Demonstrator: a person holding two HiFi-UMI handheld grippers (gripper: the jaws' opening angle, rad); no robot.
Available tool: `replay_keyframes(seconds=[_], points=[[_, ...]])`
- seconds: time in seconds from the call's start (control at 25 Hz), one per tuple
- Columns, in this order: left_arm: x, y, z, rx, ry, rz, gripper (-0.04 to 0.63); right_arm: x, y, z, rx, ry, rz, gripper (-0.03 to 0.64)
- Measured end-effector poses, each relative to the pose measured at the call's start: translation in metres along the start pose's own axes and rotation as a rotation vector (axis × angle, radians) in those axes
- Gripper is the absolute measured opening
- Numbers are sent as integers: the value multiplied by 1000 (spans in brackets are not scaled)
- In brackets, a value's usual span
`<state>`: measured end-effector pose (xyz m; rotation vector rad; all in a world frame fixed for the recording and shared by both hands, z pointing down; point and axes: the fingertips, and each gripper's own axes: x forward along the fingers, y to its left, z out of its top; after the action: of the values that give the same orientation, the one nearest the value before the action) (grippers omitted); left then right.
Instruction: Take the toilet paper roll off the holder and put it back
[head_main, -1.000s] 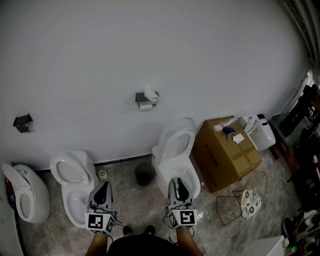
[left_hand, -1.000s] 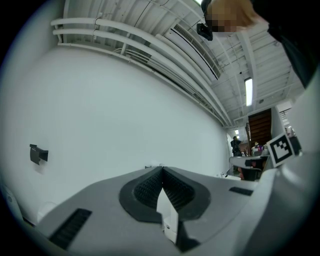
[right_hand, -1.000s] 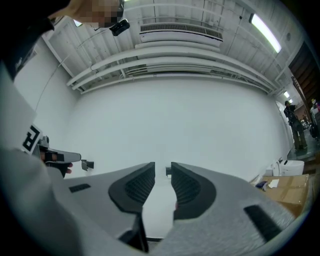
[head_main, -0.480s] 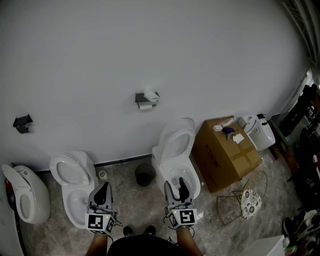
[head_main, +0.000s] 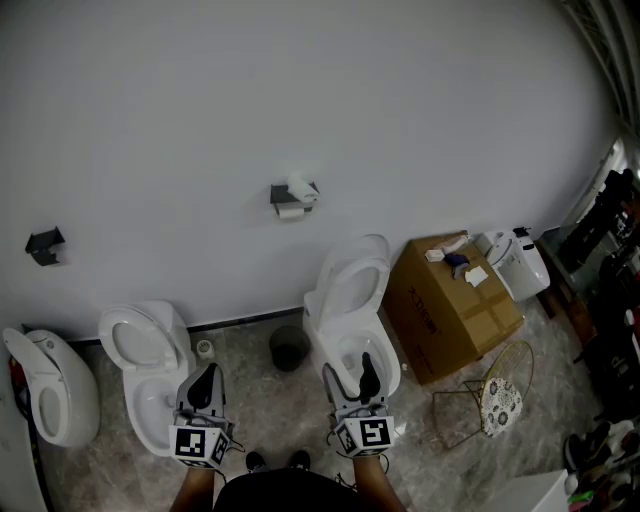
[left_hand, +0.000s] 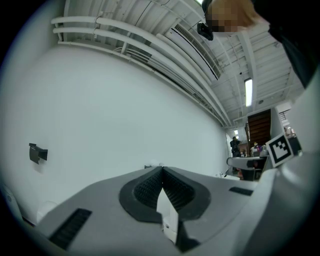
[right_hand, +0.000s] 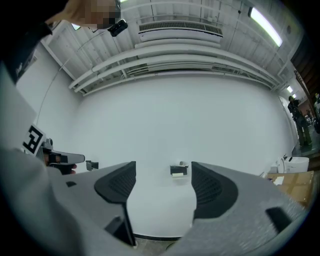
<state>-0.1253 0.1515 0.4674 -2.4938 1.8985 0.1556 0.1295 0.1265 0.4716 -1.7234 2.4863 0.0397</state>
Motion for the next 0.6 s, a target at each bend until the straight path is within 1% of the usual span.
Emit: replay_keyframes(seconds=[0.12,0.28,0.6], points=[[-1,1,-2,-1,-2,-2,3,0,1,0,1,-5,6,356],[0,0,-2,4,-6,-6,3,2,2,3,22,-16,23,431],[-3,3,1,2,-11,-2,3,2,8,13,21,-56,32,515]])
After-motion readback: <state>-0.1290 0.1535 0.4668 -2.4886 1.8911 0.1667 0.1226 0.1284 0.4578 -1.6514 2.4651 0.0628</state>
